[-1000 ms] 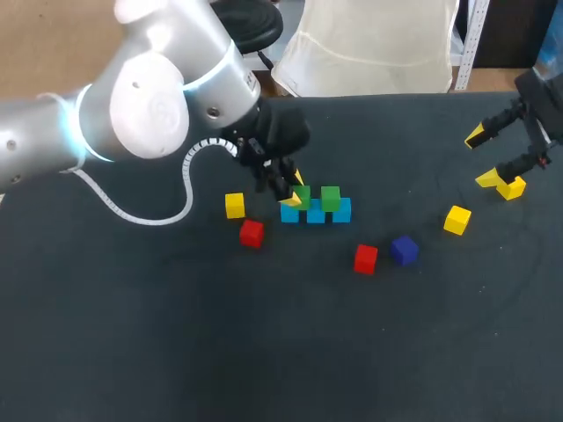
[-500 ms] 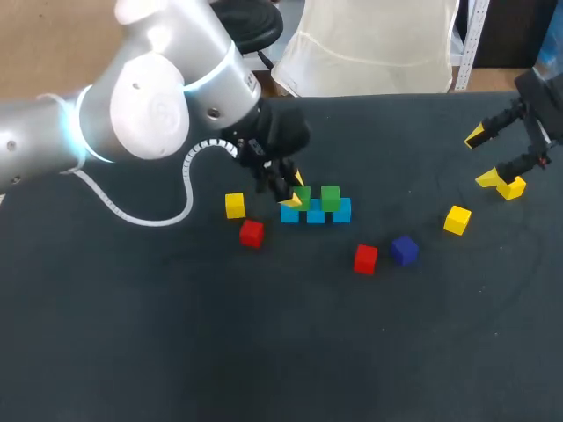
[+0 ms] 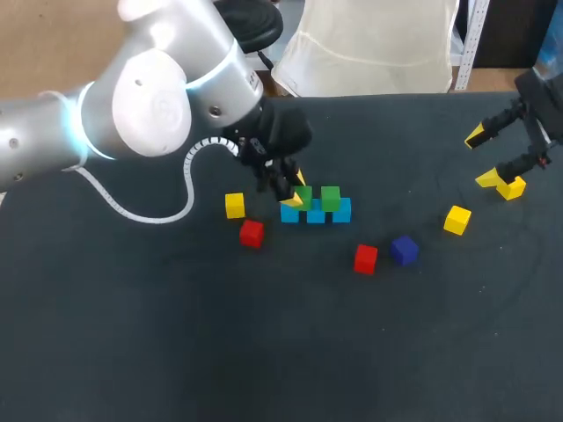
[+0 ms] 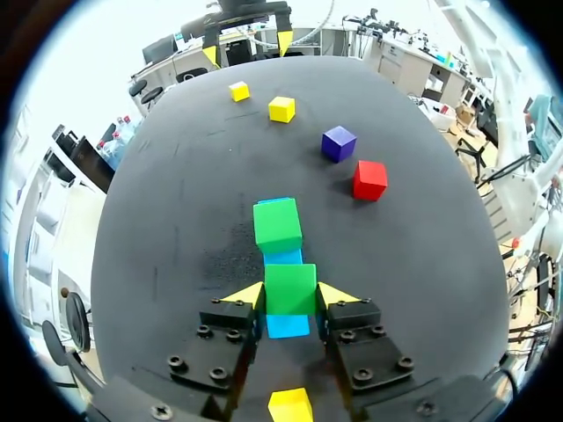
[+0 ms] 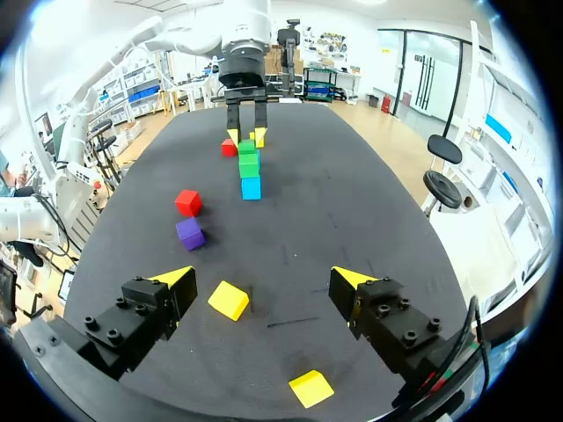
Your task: Place the blue cubes, place green cubes on the blue cubes, place the yellow cubes on the green cubes, then place the red cubes on the yellow cubes, and place purple cube on the red cubes.
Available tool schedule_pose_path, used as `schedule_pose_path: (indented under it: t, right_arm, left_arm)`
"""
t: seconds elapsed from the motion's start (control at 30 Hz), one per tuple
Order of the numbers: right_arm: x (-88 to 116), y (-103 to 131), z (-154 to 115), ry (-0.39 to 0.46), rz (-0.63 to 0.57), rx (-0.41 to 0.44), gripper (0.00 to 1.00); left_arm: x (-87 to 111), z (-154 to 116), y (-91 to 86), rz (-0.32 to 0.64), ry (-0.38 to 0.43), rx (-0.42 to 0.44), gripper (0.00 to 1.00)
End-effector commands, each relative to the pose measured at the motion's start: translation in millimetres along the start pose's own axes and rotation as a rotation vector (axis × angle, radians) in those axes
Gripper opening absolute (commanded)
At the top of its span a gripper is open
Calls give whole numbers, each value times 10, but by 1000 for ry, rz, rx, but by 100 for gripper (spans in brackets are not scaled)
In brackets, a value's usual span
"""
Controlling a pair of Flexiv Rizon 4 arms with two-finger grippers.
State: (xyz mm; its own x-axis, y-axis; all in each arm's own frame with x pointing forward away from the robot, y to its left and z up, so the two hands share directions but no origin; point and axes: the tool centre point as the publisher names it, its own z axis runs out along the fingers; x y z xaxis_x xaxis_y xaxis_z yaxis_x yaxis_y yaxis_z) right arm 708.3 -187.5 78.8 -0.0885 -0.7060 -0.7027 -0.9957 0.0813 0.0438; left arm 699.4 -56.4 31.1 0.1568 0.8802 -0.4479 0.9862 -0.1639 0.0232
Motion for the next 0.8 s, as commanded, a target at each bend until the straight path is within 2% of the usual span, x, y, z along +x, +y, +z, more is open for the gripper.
schedule_pose_path:
  t: [0.03, 0.8]
  right_arm:
    - [2, -4, 1, -1, -1, 0, 100]
    - [2, -4, 1, -1, -1, 0, 100]
  left_arm:
    - [-2, 16, 42, 0, 1, 11, 0]
    - [21, 21, 55, 0, -1, 21, 0]
